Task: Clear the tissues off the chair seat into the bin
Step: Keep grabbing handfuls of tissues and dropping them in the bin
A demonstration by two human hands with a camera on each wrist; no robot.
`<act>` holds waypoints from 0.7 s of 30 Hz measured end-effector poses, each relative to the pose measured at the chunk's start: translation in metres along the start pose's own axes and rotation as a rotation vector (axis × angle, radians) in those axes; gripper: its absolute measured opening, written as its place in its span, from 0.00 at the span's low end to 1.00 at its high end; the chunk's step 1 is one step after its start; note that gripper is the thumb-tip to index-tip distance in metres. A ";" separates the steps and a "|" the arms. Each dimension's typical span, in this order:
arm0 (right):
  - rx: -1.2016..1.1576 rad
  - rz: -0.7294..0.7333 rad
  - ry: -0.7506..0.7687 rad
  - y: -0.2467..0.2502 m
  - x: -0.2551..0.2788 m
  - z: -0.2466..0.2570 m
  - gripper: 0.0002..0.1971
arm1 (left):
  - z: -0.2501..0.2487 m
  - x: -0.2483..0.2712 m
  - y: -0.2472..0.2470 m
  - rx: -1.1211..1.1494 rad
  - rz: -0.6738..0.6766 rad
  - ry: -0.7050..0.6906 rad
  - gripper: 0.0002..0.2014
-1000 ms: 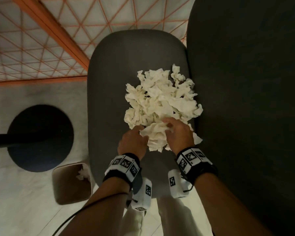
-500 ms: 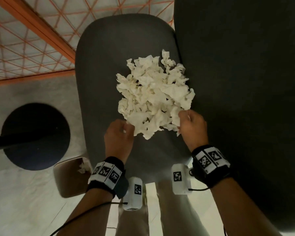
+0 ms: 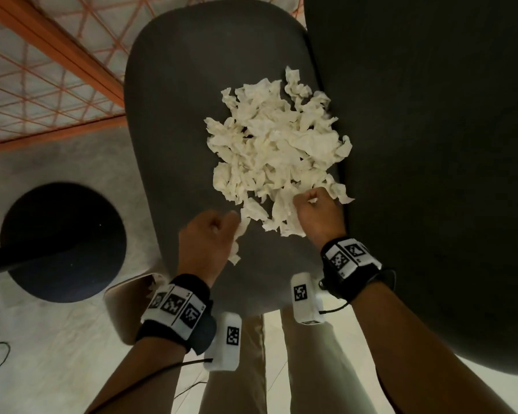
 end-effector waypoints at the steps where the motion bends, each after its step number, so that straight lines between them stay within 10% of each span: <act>1: 0.053 0.029 0.005 -0.007 0.000 0.001 0.13 | -0.001 -0.004 -0.008 -0.063 0.039 -0.020 0.12; 4: 0.321 0.065 0.066 -0.021 -0.005 0.005 0.26 | -0.002 -0.014 -0.039 -0.199 0.195 -0.069 0.02; 8: 0.510 0.029 0.120 -0.025 -0.016 0.011 0.14 | -0.007 -0.027 -0.073 -0.437 0.317 -0.164 0.18; 13: 0.185 -0.039 0.143 -0.002 -0.016 0.017 0.15 | -0.002 -0.045 -0.086 -0.623 0.330 -0.260 0.09; 21: -0.170 -0.196 0.185 0.050 0.008 0.005 0.04 | -0.019 -0.042 -0.024 -0.326 0.106 -0.191 0.17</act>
Point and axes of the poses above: each hand's wrist, its own x-axis away from the middle knuckle, its own y-axis out of the back of the hand, z = x × y, the point moved 9 cm from there along -x, towards the middle knuckle, and after that the axes turned 3 degrees about -z, right-handed, at the moved point
